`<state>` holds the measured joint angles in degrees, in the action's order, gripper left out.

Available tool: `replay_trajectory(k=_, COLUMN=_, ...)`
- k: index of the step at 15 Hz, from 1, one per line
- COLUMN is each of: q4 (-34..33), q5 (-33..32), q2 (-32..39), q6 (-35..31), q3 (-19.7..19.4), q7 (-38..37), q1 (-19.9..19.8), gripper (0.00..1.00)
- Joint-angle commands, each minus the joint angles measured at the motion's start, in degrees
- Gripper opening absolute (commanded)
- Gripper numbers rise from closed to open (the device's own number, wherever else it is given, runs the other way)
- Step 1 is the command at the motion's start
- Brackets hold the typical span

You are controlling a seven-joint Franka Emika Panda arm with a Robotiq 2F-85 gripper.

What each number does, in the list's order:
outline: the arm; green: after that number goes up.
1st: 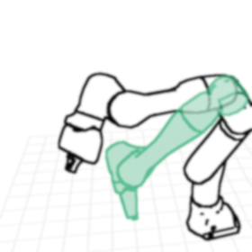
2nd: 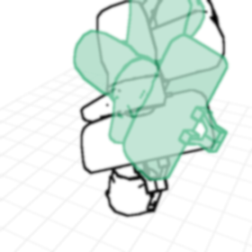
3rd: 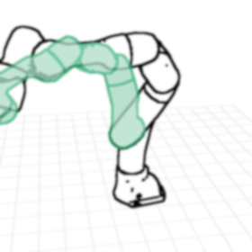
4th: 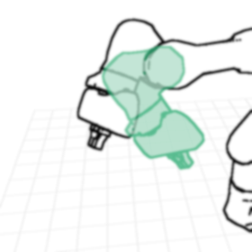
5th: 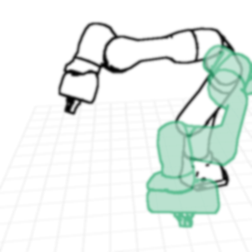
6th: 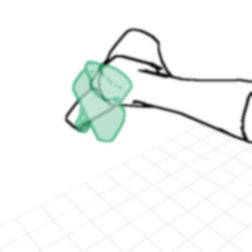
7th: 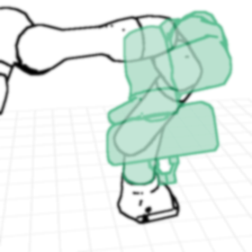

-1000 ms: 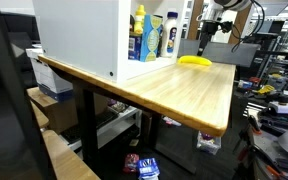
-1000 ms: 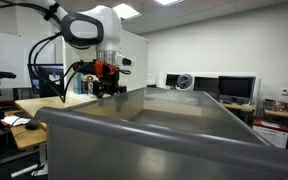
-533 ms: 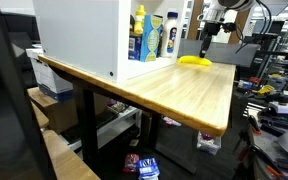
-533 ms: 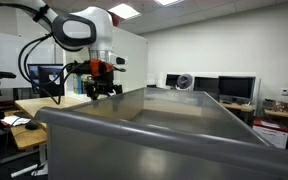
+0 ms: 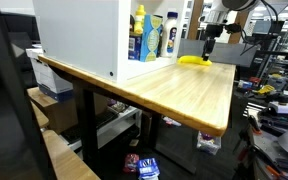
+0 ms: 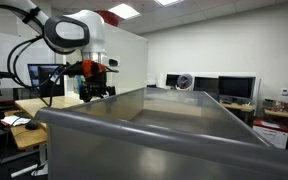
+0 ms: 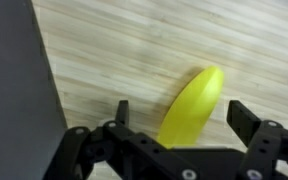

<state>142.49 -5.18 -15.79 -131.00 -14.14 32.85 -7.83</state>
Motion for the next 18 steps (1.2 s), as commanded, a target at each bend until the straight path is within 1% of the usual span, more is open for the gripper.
replay_trajectory(k=1, q4=2.2, q5=0.5, q2=-1.6, q6=-2.3, q3=-0.1, q7=1.0, q1=0.5, gripper=1.00)
replay_trajectory(k=4, q4=2.4, q5=0.0, q2=-0.5, q6=-4.2, q3=0.1, q7=-0.1, q1=0.5, gripper=1.00)
replay_trajectory(k=5, q4=3.0, q5=-1.0, q2=-0.1, q6=-6.2, q3=0.0, q7=0.5, q1=0.5, gripper=0.75)
replay_trajectory(k=6, q4=3.1, q5=-1.0, q2=-0.1, q6=-6.6, q3=0.0, q7=0.5, q1=0.5, gripper=0.75)
replay_trajectory(k=8, q4=3.7, q5=-0.9, q2=-0.2, q6=-7.7, q3=-0.1, q7=1.0, q1=0.5, gripper=0.65)
replay_trajectory(k=11, q4=4.4, q5=-0.1, q2=-0.3, q6=-7.8, q3=-0.4, q7=2.4, q1=0.9, gripper=0.49)
replay_trajectory(k=12, q4=4.7, q5=-0.1, q2=-0.4, q6=-8.0, q3=-0.4, q7=2.7, q1=0.9, gripper=0.39)
replay_trajectory(k=15, q4=5.3, q5=-0.4, q2=-1.9, q6=-7.5, q3=-0.3, q7=4.2, q1=1.3, gripper=0.26)
replay_trajectory(k=17, q4=5.9, q5=-1.4, q2=-3.2, q6=-6.8, q3=-0.3, q7=6.1, q1=1.4, gripper=0.14)
replay_trajectory(k=18, q4=6.0, q5=-1.5, q2=-3.4, q6=-6.8, q3=-0.3, q7=6.8, q1=1.4, gripper=0.12)
